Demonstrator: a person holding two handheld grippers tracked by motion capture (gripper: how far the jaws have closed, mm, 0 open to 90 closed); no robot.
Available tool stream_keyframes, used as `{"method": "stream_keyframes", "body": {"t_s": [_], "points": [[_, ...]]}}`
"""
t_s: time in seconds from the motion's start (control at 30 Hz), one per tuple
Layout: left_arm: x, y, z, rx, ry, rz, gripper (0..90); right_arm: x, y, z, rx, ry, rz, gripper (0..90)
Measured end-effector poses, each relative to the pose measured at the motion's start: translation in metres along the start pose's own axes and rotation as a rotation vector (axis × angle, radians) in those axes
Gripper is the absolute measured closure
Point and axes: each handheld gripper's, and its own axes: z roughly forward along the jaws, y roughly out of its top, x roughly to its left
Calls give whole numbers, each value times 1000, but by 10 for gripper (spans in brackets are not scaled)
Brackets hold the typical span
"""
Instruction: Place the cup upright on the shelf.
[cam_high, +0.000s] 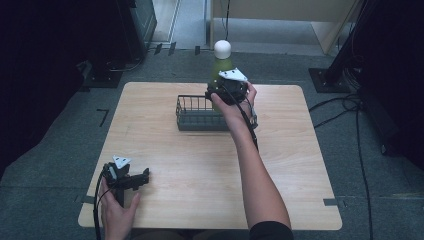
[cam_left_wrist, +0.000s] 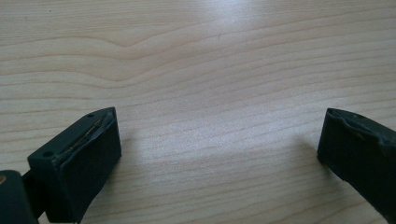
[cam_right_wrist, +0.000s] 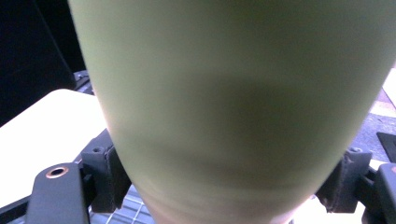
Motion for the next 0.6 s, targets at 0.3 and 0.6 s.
{"method": "stream_keyframes", "body": {"t_s": [0.3, 0.6], "points": [[0, 0, 0, 0, 0, -1, 0, -7, -16, 19, 22, -50, 36, 201], [0, 0, 0, 0, -1, 0, 0, -7, -36, 32, 64, -63, 35, 200]]}}
